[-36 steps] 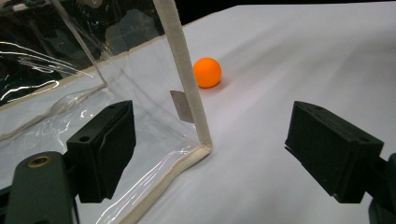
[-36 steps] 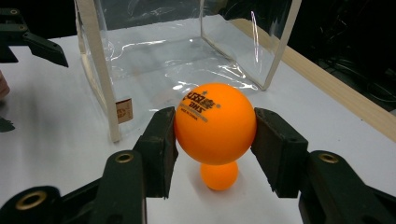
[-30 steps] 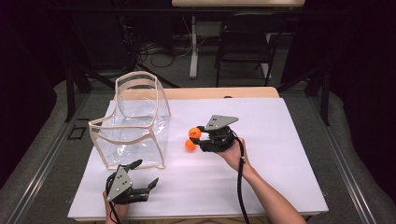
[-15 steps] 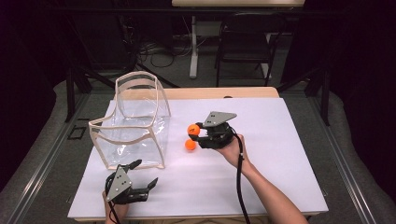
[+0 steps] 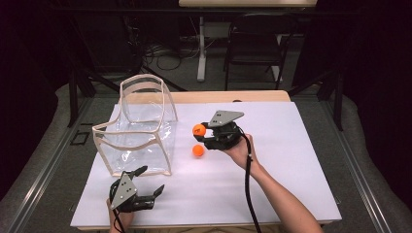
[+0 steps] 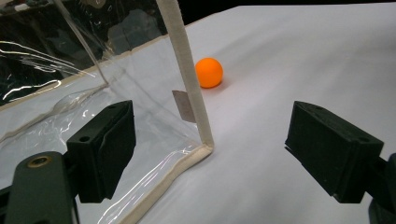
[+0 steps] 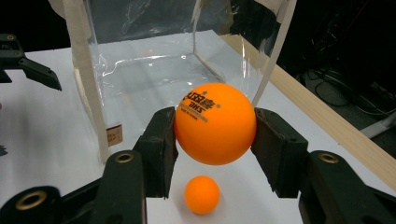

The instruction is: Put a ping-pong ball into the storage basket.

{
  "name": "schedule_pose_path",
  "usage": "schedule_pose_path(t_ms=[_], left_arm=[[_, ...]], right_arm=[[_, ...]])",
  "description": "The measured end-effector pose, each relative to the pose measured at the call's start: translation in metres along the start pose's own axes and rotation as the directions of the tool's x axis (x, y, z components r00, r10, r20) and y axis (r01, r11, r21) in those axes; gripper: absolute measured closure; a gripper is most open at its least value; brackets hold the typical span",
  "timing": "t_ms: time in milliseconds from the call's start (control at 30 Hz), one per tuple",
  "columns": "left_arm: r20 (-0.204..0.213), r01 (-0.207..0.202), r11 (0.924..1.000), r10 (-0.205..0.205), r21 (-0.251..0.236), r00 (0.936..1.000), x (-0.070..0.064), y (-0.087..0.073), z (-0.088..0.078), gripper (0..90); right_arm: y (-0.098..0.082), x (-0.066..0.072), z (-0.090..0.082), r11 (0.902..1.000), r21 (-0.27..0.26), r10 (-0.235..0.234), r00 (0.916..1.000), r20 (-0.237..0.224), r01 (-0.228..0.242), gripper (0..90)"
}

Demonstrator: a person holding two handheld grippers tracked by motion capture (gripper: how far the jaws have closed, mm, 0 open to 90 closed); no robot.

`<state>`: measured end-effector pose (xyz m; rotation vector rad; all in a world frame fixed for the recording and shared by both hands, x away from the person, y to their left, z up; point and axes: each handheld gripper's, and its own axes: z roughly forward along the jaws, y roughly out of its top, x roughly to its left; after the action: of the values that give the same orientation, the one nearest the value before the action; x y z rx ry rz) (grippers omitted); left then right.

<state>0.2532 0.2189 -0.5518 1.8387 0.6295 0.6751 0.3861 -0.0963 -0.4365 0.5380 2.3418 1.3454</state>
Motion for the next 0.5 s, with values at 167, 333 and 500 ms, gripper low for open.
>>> schedule_pose_path(t_ms=[167,333,500], left_arm=[[-0.001,0.0,1.0,0.0,-0.002,1.0,0.0,0.0,0.0,15.8],[0.0,-0.004,1.0,0.004,0.001,1.0,0.0,0.0,0.001,15.8],[0.0,-0.004,1.0,0.004,0.001,1.0,0.0,0.0,0.001,15.8]], right_arm=[[0.006,-0.003,0.0,1.0,-0.001,-0.004,1.0,-0.004,0.004,50.6],[0.011,-0.004,-0.001,1.0,-0.003,-0.004,1.0,-0.008,0.004,50.7],[0.015,-0.006,0.0,1.0,-0.001,-0.003,0.9999,-0.013,0.003,50.6]])
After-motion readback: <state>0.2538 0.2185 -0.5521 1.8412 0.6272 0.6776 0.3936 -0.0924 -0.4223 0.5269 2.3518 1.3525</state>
